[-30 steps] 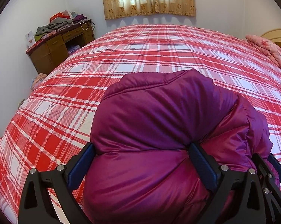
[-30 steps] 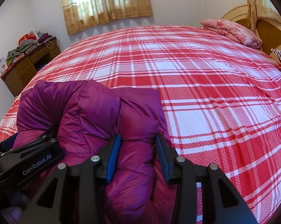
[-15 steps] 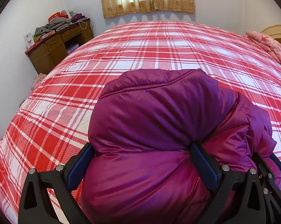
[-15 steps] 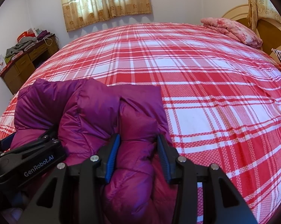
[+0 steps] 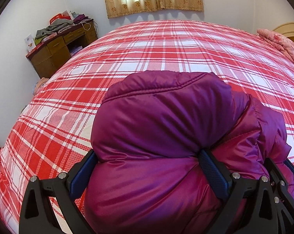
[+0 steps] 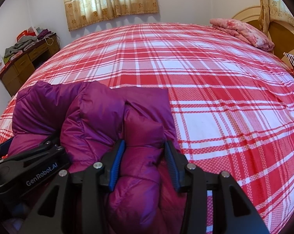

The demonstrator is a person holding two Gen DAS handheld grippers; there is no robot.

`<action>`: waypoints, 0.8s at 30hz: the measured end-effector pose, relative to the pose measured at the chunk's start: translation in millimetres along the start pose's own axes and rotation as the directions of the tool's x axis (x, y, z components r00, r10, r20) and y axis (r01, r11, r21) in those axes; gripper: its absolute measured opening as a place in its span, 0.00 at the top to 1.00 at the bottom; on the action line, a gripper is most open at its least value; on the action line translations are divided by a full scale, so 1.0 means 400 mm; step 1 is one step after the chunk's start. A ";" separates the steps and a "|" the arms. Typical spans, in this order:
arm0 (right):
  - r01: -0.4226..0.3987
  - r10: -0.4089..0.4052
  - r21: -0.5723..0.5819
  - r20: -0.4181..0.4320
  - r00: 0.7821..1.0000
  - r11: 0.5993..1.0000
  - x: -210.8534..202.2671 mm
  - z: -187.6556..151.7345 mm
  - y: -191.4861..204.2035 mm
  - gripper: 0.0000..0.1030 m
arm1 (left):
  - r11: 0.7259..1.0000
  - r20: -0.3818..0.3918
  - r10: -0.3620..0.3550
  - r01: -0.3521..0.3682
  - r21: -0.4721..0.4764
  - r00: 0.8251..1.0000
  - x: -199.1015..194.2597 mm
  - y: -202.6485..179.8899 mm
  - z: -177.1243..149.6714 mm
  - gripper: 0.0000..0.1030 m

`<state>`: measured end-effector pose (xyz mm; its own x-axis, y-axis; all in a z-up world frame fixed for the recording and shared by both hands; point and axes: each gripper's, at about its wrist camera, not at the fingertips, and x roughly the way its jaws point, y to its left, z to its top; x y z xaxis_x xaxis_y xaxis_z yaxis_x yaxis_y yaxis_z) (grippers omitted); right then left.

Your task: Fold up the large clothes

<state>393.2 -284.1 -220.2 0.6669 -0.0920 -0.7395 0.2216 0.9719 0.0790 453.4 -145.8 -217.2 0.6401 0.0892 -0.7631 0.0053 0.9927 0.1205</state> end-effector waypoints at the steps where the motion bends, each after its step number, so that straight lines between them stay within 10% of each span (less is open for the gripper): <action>1: 0.000 0.000 0.000 -0.001 1.000 1.000 0.001 0.000 -0.001 0.55 | 1.000 0.000 0.000 0.000 0.000 1.000 0.000 -0.001 0.001 0.01; 24: -0.015 0.016 0.024 -0.011 1.000 1.000 0.006 0.000 -0.012 0.51 | 1.000 -0.012 -0.002 0.002 0.007 1.000 0.007 -0.004 0.005 0.01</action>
<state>393.8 -288.9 -222.2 0.6622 -0.0744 -0.7456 0.2284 0.9678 0.1062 456.7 -147.3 -218.1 0.6306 0.0885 -0.7710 0.0117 0.9923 0.1234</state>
